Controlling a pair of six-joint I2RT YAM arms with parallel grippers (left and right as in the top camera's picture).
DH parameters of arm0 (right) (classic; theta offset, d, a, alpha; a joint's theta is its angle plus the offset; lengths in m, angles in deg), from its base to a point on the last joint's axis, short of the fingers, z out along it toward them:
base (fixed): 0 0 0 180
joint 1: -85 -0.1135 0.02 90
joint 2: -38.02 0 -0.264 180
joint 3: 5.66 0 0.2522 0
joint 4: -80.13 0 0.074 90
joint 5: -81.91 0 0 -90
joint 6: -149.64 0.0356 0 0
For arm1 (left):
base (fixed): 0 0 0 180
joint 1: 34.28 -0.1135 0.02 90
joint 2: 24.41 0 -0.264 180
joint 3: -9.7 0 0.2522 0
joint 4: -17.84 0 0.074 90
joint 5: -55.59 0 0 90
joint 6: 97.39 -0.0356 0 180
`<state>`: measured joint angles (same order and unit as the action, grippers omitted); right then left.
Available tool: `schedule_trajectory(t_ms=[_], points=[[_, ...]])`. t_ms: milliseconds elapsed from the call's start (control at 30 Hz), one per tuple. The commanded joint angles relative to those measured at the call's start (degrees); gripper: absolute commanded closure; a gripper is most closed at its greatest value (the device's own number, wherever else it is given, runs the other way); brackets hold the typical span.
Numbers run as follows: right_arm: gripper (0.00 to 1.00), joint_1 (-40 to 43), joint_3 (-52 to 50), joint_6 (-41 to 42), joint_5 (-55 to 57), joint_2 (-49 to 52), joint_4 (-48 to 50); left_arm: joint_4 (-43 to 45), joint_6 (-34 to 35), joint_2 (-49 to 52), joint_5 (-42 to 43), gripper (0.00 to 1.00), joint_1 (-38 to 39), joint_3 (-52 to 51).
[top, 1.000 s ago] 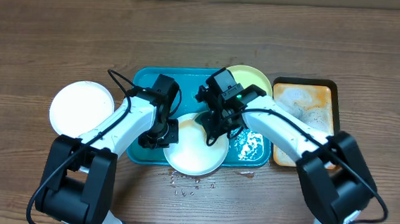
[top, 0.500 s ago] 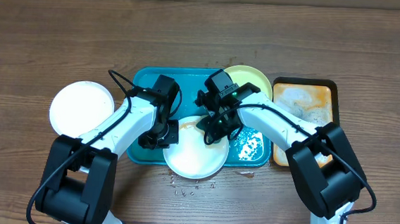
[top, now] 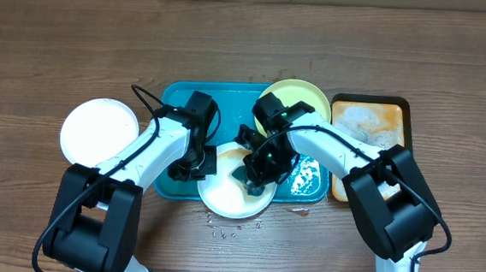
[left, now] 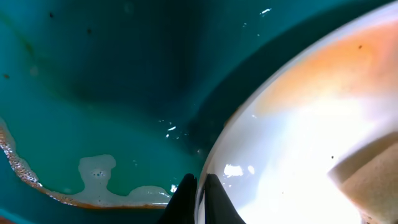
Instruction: Clean dirty plates on tray and stack at the side
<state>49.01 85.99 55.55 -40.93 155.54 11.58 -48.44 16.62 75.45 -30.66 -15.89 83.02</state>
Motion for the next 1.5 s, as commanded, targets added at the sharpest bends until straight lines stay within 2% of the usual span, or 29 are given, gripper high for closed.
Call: schedule_trajectory(t_ms=[0,67,133,167,233,533,800,1067,1267,1467], points=[[0.96,-0.4,-0.7,-0.1,-0.5,1.2,3.7,0.5,0.9,0.5,-2.3,0.96,0.0,-0.7],[0.96,-0.4,-0.7,3.4,4.4,1.2,6.6,0.5,0.9,0.5,-2.2,0.96,0.0,-0.7],[0.96,-0.4,-0.7,8.6,11.8,1.2,9.4,0.5,0.9,0.5,-2.2,0.96,0.0,-0.7],[0.96,-0.2,-0.6,13.4,19.3,1.1,11.1,0.5,0.9,0.5,-2.2,0.96,0.0,-0.7],[0.96,0.2,-0.3,17.0,25.0,1.1,11.2,0.4,0.9,0.5,-2.2,0.96,0.0,-0.7],[0.96,1.1,3.8,17.4,36.3,0.0,6.1,0.5,0.9,0.5,-2.2,0.96,0.0,-0.7],[0.96,0.6,4.0,14.7,30.1,-4.2,0.1,0.5,0.9,0.5,-2.2,0.96,0.0,-0.7],[0.96,2.5,4.0,15.8,27.3,-17.2,1.5,-0.1,0.9,0.5,-2.3,0.96,0.0,-0.7],[0.96,9.9,4.0,17.9,28.7,-21.6,-2.4,-0.4,0.9,0.3,-2.3,0.96,-0.5,0.6],[0.96,22.5,3.5,15.6,28.7,-21.6,-7.2,-4.3,0.9,-3.9,-7.6,0.96,-2.0,5.0]])
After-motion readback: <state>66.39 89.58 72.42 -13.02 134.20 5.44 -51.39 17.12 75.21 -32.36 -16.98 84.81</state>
